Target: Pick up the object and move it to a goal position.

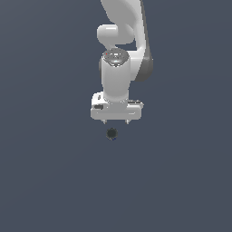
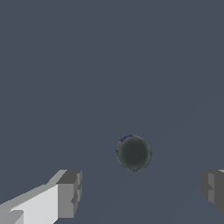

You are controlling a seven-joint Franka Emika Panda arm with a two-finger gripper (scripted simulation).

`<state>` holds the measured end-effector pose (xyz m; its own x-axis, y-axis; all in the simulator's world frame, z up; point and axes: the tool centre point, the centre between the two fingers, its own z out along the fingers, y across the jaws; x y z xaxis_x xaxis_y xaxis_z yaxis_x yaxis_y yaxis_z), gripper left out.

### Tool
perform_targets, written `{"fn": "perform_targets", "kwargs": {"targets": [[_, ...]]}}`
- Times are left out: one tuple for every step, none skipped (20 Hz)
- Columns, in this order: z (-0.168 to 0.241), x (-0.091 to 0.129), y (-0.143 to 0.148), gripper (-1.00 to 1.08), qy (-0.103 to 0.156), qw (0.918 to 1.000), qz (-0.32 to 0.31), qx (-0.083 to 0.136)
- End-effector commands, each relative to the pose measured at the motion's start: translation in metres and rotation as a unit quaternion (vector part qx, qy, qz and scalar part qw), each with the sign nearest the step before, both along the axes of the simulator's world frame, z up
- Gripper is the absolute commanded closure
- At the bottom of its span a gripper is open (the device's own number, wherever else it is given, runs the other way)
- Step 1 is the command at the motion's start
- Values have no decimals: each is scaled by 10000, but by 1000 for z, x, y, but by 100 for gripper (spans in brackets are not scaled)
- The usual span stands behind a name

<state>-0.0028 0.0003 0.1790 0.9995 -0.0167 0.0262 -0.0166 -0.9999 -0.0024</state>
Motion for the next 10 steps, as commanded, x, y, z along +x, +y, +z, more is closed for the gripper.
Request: {"fn": "perform_targets", "kwargs": {"targets": [[0,0,0,-92,0,10000,0,0],[0,0,-1,-92,2,10000,-3,-1],[0,0,-3,-92,8,10000,-11,-5],[0,-1,-6,-92,17,10000,-25,-10],[1,-2,-10,-92,31,10000,-44,-17],[1,-3,-15,-92,47,10000,-71,-26],[2,-4,-21,-92,66,9999,-103,-36],[2,-6,-26,-92,80,9999,-132,-43],[3,-6,-29,-92,91,9998,-156,-47],[3,-7,-31,-92,97,9998,-175,-50]]}}
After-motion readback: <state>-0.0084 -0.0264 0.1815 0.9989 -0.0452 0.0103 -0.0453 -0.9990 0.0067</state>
